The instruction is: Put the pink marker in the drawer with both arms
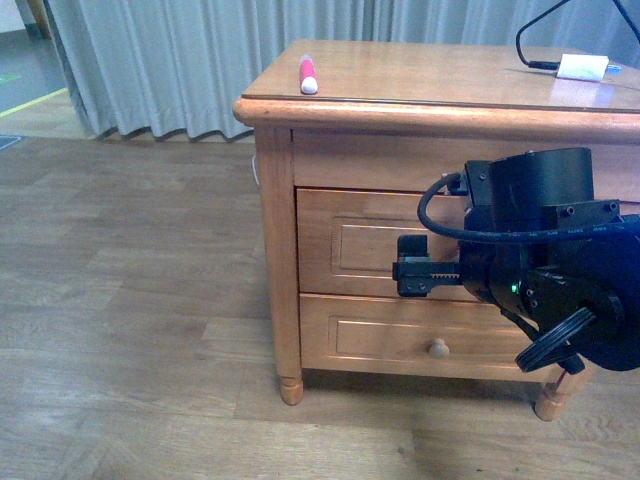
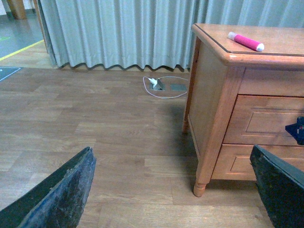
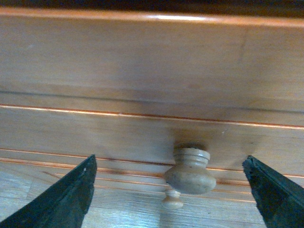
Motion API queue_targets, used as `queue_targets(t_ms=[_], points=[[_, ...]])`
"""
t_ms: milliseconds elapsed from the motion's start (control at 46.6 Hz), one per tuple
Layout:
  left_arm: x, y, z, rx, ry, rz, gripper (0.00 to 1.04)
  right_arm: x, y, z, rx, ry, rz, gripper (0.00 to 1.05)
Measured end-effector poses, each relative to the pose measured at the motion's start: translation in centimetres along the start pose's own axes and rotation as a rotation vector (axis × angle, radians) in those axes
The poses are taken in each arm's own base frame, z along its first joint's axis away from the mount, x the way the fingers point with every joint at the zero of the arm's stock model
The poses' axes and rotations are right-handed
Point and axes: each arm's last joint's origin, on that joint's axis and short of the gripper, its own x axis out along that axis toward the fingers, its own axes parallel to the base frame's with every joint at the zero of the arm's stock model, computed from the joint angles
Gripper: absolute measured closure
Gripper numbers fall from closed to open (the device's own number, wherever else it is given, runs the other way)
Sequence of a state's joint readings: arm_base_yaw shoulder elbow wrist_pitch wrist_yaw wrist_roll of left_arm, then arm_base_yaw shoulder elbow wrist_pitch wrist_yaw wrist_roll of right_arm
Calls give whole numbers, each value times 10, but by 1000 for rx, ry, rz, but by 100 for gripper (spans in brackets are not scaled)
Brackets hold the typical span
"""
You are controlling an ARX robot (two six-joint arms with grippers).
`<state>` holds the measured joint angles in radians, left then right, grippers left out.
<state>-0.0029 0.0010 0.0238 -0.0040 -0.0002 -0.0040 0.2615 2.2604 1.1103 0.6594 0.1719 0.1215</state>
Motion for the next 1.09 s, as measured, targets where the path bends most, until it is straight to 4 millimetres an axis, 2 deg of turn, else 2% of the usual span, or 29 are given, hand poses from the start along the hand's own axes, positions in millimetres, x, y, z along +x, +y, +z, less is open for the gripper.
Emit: queue_targets(t_ms=[64, 150, 236, 343, 407, 536, 665, 922, 1093], points=[[0, 0, 0, 0, 0, 0, 6, 0, -1, 0, 1, -1, -9, 24], [0, 0, 0, 0, 0, 0, 6, 0, -2, 0, 2, -2, -16, 44], [0, 0, 0, 0, 0, 0, 6, 0, -3, 0, 2, 0, -17, 54], [0, 0, 0, 0, 0, 0, 6, 1, -3, 1, -1, 16, -21, 75], [0, 0, 0, 0, 0, 0, 6, 1, -4, 1, 2, 27, -21, 81], [0, 0, 0, 0, 0, 0, 6, -2, -9, 7, 99, 63, 16, 82], [0, 0, 0, 0, 0, 0, 6, -16, -13, 2, 138, 97, 53, 83], [0, 0, 0, 0, 0, 0, 6, -98, -14, -29, 123, 250, 132, 83], [0, 0, 0, 0, 0, 0, 6, -139, -14, -45, 104, 309, 168, 82]])
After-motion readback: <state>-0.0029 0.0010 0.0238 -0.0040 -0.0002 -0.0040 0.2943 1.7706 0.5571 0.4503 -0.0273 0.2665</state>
